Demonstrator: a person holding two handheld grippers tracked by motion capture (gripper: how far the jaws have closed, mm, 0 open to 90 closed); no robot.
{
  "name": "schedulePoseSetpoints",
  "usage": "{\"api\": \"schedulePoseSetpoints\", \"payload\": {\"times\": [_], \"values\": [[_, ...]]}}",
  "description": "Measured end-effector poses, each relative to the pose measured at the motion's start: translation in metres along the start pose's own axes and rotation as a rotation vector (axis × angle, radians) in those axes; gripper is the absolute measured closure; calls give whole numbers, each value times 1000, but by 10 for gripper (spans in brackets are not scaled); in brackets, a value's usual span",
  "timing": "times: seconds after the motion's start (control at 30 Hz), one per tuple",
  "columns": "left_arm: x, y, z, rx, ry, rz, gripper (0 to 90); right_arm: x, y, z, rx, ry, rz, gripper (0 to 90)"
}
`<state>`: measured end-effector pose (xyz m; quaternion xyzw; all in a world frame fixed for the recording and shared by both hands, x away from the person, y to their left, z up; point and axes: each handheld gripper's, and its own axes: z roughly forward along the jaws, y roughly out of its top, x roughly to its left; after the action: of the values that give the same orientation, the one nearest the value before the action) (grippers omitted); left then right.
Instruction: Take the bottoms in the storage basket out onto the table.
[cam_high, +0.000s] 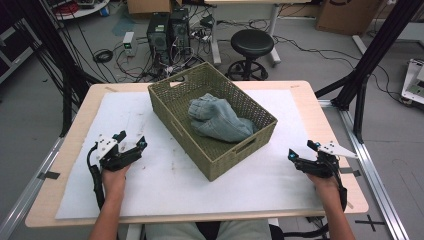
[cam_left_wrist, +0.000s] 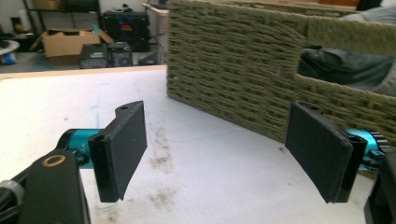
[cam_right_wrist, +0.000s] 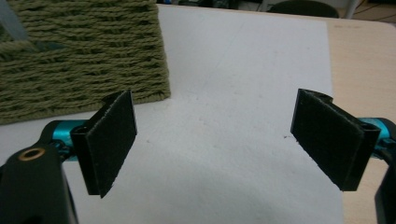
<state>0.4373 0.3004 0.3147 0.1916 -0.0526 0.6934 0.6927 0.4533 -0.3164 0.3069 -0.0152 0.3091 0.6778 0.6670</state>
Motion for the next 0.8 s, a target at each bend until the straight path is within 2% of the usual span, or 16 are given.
{"api": "schedulePoseSetpoints", "payload": {"times": [0.03, 0.13, 0.23, 0.4, 0.5, 0.6, 0.63, 0.67, 0.8], "values": [[0, 0, 0, 6, 1, 7, 208, 1, 3, -1, -7, 11, 15, 143], [0, 0, 0, 3, 2, -3, 208, 4, 13, -7, -29, 49, 17, 143], [2, -1, -1, -5, -21, -17, 206, 11, 24, -10, -48, 91, 11, 143], [-1, -1, -1, -4, -29, 6, 206, 27, 48, -9, -53, 139, -50, 143], [1, -1, -2, -5, -37, -5, 206, 35, 64, -7, -47, 171, -57, 143], [2, -1, -2, -8, -38, -22, 206, 43, 81, -7, -41, 194, -87, 143], [2, -1, -2, -8, -38, -22, 206, 43, 81, -7, -41, 194, -87, 143], [2, -1, -1, -9, -35, -22, 206, 50, 95, -6, -40, 216, -112, 143], [2, -1, -2, -8, -34, -20, 206, 62, 121, -2, -40, 252, -156, 143]]}}
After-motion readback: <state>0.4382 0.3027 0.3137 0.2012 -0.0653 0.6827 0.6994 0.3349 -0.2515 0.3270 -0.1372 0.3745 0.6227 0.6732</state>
